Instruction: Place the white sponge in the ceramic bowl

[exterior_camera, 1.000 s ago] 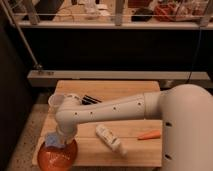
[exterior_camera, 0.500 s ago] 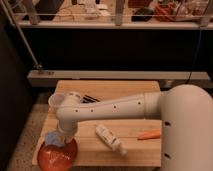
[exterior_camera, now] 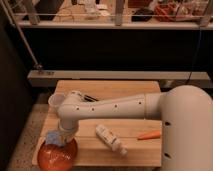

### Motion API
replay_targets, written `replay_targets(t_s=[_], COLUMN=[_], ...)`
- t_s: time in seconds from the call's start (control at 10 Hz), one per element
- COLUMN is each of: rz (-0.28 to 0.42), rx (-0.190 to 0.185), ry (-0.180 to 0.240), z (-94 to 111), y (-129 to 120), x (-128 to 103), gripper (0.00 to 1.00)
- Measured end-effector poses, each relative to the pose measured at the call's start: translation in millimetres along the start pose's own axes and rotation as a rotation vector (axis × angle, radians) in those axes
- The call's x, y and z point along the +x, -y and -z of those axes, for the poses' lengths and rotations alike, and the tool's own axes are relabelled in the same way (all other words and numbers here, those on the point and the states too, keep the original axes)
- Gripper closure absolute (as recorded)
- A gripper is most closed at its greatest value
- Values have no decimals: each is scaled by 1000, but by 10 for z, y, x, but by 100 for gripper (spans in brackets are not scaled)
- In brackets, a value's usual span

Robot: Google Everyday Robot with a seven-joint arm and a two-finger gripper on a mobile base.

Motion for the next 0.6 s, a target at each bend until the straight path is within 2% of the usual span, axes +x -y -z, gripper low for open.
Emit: replay_targets(t_s=[0.6], rz=[-8], rx=[12], ry=[22], z=[19], y=[5], x=[58], gripper=[89])
